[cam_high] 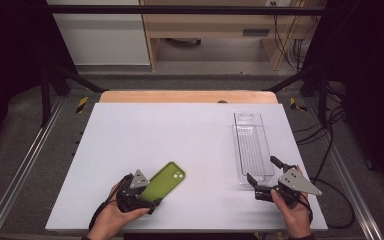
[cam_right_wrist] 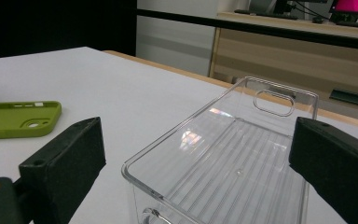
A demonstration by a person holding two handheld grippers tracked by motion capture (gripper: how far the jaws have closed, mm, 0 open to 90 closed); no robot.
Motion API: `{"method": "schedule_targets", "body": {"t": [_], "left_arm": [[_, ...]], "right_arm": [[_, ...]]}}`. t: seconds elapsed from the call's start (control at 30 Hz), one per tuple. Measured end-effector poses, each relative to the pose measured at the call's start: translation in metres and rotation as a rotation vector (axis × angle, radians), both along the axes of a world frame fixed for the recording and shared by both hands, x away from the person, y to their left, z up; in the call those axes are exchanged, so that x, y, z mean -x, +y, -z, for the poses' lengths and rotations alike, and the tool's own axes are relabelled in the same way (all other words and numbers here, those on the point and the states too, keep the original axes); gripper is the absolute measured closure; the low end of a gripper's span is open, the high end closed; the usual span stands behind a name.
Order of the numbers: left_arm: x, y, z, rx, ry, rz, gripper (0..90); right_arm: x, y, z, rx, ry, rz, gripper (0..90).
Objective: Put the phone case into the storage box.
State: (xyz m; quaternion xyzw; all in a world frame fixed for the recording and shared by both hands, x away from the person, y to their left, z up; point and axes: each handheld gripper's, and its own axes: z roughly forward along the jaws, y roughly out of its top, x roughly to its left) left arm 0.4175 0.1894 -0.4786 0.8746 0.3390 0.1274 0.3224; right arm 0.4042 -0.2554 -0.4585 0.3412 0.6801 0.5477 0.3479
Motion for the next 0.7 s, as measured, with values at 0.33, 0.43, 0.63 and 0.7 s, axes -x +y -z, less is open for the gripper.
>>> {"method": "schedule_targets", "body": {"t": [0.33,0.43,0.63,0.7], "left_arm": [[-0.001,-0.003,-0.007,-0.004,-0.050,-0.008,16.4],[-0.002,-0.005,-0.008,0.001,-0.062,-0.013,16.4],[-0.003,-0.008,-0.013,0.040,-0.105,-0.046,16.4],[-0.003,-0.010,-0.016,0.047,-0.138,-0.057,16.4]], "right_arm": [[0.000,0.000,-0.001,-0.005,-0.002,0.007,4.1],[0.000,0.000,-0.001,-0.005,-0.004,0.011,4.0],[0.000,0.000,-0.001,-0.008,-0.004,0.015,4.0],[0.001,0.000,-0.002,-0.003,-0.011,0.017,4.0]]}}
